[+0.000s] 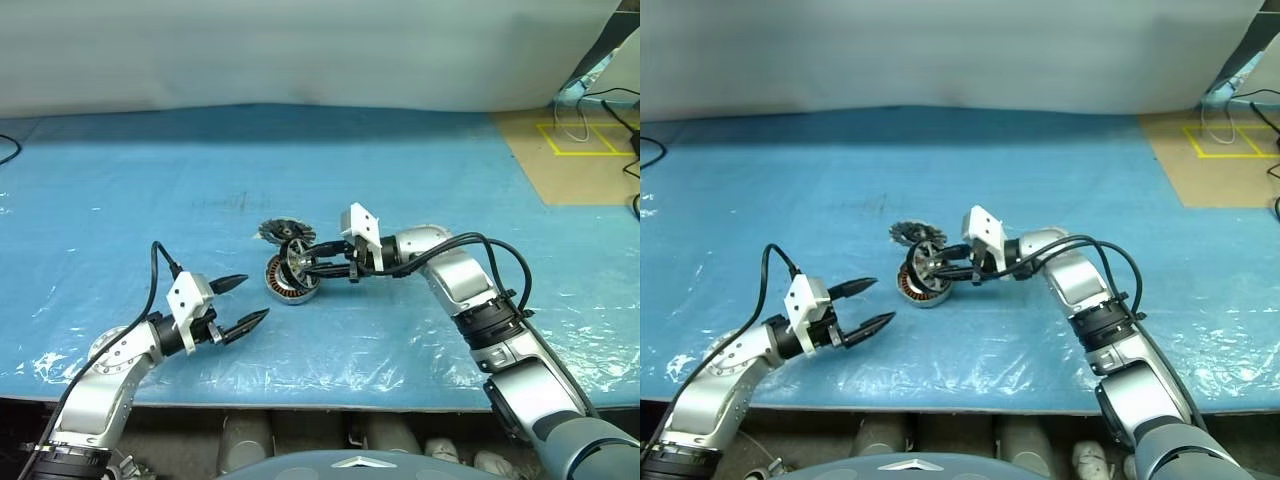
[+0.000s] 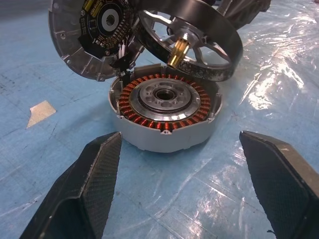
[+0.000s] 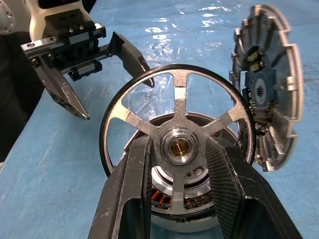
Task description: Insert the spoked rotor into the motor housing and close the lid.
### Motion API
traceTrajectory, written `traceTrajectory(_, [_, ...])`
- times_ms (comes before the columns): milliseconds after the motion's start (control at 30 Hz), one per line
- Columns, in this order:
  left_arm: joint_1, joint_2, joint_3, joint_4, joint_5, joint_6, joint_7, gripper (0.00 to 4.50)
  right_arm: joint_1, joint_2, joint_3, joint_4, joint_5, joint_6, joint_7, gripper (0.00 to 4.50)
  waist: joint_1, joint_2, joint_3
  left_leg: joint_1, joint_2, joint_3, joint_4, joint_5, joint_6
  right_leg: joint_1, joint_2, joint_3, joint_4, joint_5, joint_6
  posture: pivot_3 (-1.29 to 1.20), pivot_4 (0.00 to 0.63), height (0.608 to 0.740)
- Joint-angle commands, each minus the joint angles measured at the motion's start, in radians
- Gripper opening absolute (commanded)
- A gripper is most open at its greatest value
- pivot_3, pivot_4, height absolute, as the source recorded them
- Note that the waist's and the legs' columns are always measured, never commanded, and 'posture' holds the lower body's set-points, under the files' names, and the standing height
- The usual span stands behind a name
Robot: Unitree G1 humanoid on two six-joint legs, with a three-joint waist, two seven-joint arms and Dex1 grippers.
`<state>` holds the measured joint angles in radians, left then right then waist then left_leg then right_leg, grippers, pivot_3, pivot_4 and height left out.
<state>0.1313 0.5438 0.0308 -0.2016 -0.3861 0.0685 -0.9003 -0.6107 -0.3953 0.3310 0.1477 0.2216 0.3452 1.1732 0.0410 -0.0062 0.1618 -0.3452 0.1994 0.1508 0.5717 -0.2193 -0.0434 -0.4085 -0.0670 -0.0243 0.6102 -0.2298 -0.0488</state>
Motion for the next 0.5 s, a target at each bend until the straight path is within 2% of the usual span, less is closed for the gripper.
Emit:
traceTrajectory(33, [0.002, -0.005, -0.004, -0.026, 0.003, -0.01, 0.004, 3.98, -0.019, -0.004, 0.0, -0.023, 0.002, -0.023, 0.024, 1.45, 0.0, 0.0, 0.0, 0.0, 0.0, 0.0, 0.0, 0.0, 0.0, 0.0, 0.0, 0.0, 0.0, 0.0, 0.0, 0.0, 0.15, 0.74])
traceTrajectory(500, [0.011, -0.014, 0.0, -0.02, 0.009, -0.024, 0.002, 3.98, -0.045, 0.018, 0.004, 0.03, -0.045, -0.07, 0.014, 1.45, 0.0, 0.0, 0.0, 0.0, 0.0, 0.0, 0.0, 0.0, 0.0, 0.0, 0.0, 0.0, 0.001, 0.0, 0.0, 0.0, 0.15, 0.74])
